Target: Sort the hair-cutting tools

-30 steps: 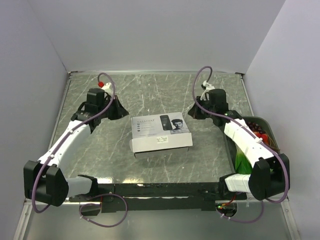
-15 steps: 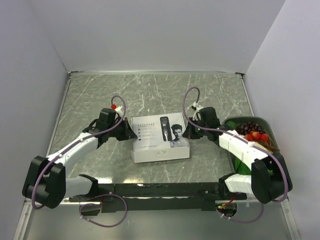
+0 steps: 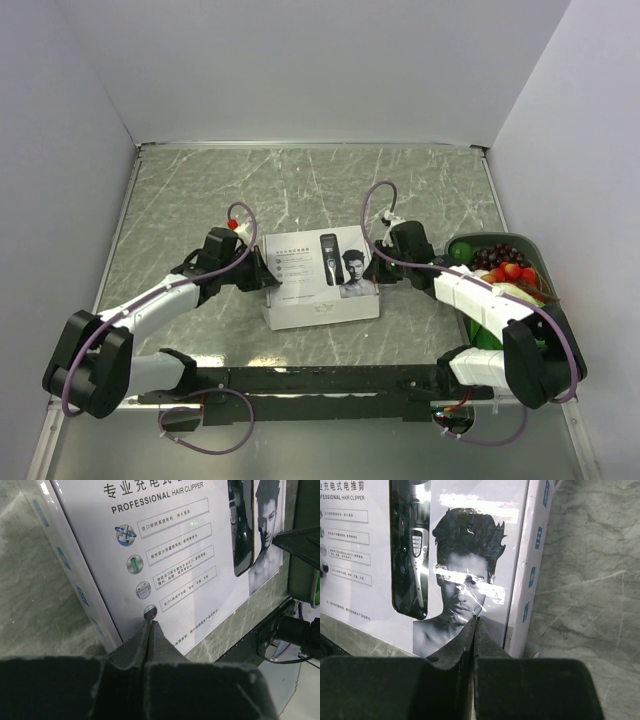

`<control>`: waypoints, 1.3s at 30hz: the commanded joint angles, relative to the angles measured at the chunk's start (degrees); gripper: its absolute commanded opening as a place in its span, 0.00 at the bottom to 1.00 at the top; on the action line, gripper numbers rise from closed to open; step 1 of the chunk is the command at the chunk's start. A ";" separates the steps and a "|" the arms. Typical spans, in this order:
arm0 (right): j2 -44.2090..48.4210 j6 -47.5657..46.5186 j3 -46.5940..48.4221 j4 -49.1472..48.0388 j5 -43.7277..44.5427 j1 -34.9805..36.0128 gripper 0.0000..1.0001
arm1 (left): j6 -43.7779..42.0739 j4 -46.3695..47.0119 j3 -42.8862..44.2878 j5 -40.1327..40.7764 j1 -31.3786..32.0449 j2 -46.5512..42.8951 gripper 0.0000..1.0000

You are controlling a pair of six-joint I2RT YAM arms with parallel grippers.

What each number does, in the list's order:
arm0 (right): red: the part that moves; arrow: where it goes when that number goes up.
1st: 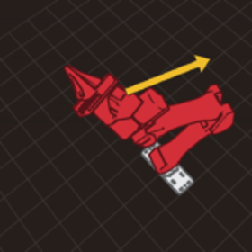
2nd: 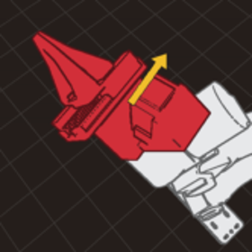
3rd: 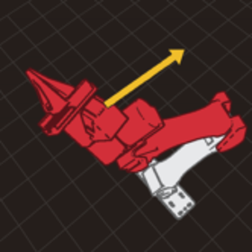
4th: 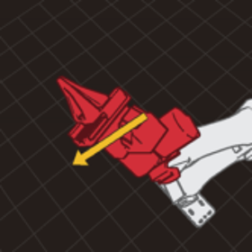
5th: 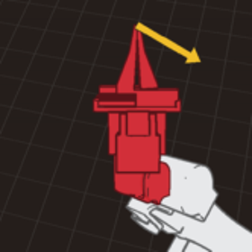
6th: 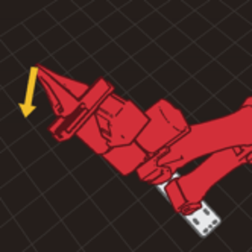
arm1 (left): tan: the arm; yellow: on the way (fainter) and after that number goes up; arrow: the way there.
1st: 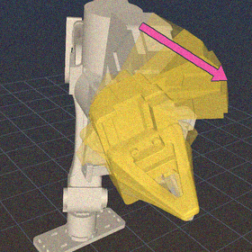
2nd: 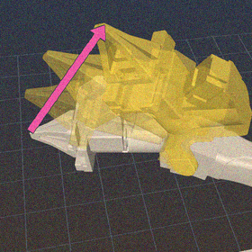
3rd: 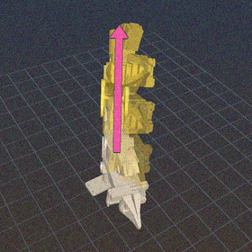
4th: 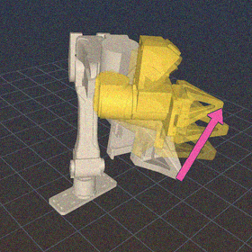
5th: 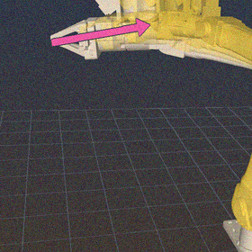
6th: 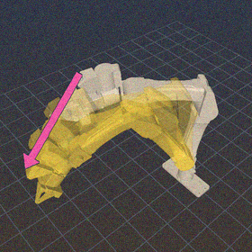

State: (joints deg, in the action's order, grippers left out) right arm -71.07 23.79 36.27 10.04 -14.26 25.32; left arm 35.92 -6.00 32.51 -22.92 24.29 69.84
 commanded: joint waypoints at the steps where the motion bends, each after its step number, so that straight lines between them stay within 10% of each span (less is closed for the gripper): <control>1: -0.83 -0.59 2.48 4.37 3.36 0.78 0.00 | -0.24 -2.43 2.72 2.52 0.49 0.65 0.01; 21: 9.28 6.35 1.35 17.11 23.22 0.34 0.00 | 12.77 -24.06 3.97 18.43 0.49 -19.74 0.01; 39: -8.47 1.53 3.19 0.17 11.64 -3.52 0.00 | 9.97 -12.64 5.54 20.89 -0.04 -0.51 0.01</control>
State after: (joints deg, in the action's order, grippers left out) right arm -77.62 28.36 37.91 19.94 2.59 21.96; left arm 48.25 -25.54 35.20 -2.13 24.56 66.15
